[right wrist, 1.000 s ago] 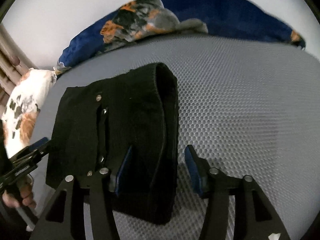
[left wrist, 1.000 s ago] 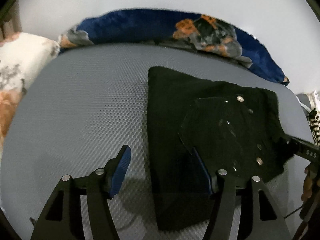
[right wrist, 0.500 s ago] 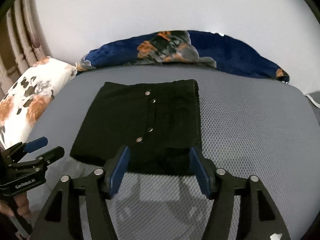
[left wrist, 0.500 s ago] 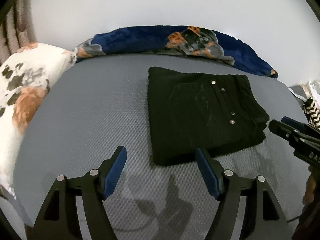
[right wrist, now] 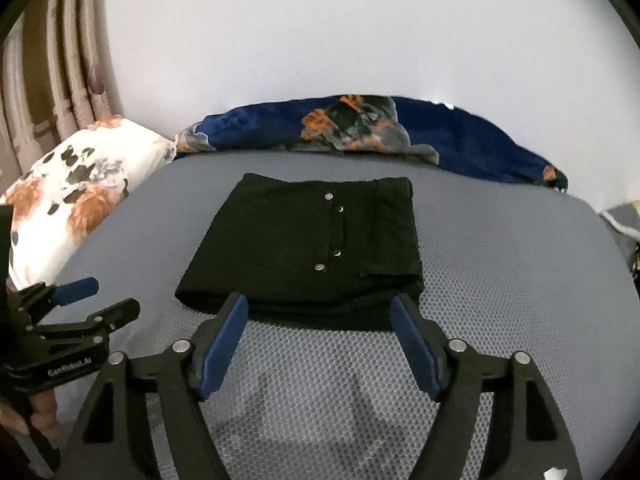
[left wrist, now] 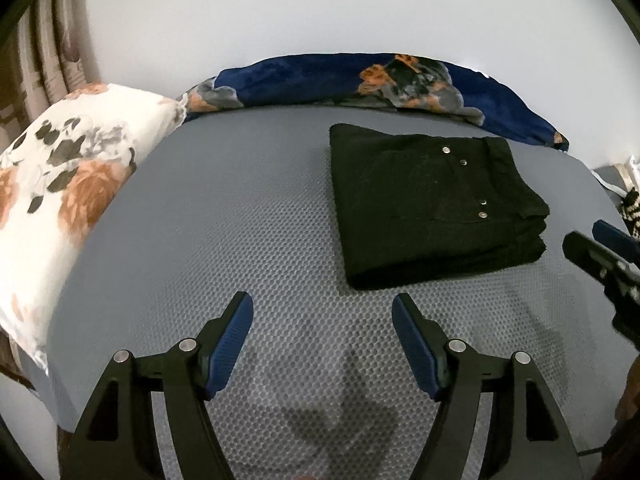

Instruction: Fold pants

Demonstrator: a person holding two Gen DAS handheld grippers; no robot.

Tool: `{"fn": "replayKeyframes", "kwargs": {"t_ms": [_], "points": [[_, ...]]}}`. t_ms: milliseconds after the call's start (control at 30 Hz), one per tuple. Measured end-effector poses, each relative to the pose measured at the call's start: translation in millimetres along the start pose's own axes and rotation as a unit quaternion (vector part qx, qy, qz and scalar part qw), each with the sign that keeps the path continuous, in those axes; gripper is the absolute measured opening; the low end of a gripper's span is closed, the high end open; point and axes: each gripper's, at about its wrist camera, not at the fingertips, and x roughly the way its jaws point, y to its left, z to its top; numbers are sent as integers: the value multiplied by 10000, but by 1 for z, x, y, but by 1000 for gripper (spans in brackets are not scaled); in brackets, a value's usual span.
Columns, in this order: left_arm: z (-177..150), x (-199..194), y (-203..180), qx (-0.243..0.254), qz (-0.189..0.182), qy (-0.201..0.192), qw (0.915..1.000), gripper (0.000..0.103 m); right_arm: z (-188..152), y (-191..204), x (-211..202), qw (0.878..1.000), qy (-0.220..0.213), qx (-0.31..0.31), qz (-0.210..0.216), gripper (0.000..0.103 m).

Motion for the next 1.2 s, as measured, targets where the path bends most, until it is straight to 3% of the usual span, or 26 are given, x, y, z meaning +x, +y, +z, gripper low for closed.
{"fn": "replayKeyframes", "kwargs": {"t_ms": [233, 1200], "points": [[-4, 9, 1, 16, 68, 72, 9999, 72, -8, 15, 4, 9996, 63, -288, 41, 72], [-8, 18, 0, 74, 261, 137, 9995, 72, -20, -5, 23, 9984, 479, 222, 196, 74]]}}
